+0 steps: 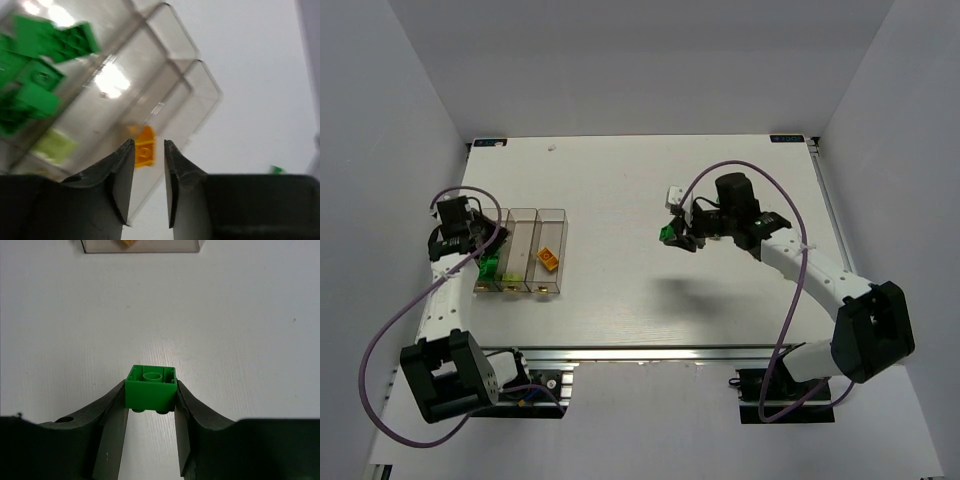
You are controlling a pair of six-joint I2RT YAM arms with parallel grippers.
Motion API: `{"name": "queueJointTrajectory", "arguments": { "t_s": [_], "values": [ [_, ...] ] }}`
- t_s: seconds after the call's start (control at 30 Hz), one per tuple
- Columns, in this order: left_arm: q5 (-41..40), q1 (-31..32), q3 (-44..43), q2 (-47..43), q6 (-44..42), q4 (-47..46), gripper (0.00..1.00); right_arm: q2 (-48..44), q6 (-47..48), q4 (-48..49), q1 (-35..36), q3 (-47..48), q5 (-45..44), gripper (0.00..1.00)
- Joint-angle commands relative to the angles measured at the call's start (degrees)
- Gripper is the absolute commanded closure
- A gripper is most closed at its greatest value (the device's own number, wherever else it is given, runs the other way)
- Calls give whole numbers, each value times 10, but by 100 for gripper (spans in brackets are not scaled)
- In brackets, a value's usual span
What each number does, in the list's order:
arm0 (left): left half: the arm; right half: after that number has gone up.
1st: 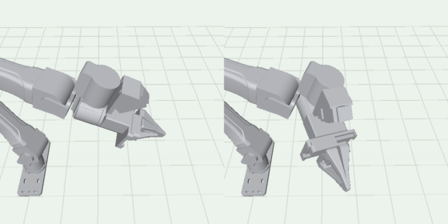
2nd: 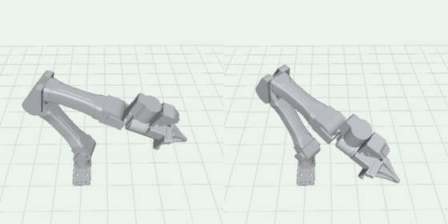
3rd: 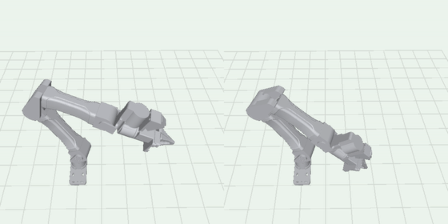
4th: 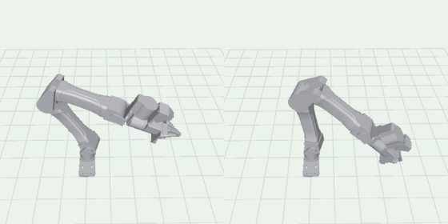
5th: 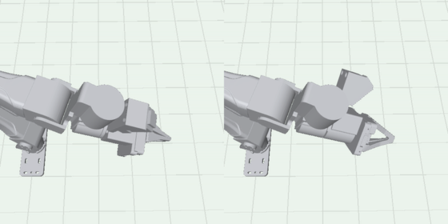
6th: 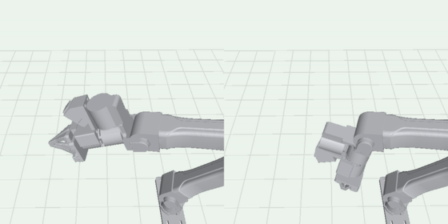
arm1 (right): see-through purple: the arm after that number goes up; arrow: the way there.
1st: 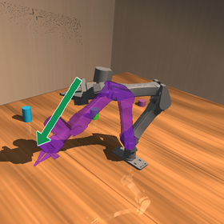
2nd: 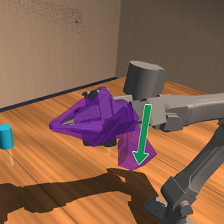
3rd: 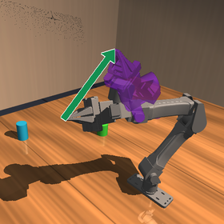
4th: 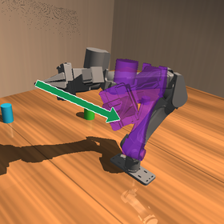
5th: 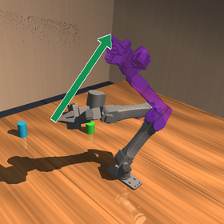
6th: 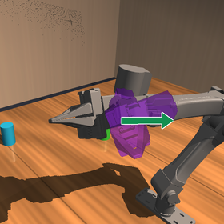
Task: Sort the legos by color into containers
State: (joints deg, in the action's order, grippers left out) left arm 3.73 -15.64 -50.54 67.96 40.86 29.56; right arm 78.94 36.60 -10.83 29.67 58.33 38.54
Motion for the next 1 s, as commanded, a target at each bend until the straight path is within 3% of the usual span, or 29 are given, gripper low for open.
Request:
{"name": "queueJointTrajectory", "arguments": {
  "t_s": [0.0, 0.07, 0.1, 0.2, 0.43, 0.57, 0.7, 0.97],
  "values": [
    [170, 5, 31, -27, 40, -75, 58, 20, 16, 23, 23, 48, 25, 93],
    [225, 18, 44, -31, 65, -127, 42, 35, 16, 22, 38, 58, 29, 92],
    [275, 24, 52, -35, 74, -146, 39, 39, 16, 22, 43, 63, 30, 91],
    [327, 46, 72, -64, 91, -191, 26, 51, 12, 28, 63, 77, 36, 90],
    [398, 97, 128, -118, 132, -284, 23, 96, -45, 45, 104, 122, 47, 88],
    [392, 174, 147, -128, 156, -335, 22, 122, -97, 54, 130, 151, 39, 88],
    [371, 213, 148, -124, 153, -342, 22, 149, -175, 56, 143, 180, 25, 87],
    [358, 264, 144, -108, 143, -340, 22, 160, -179, 45, 154, 181, 16, 83]
  ]
}}
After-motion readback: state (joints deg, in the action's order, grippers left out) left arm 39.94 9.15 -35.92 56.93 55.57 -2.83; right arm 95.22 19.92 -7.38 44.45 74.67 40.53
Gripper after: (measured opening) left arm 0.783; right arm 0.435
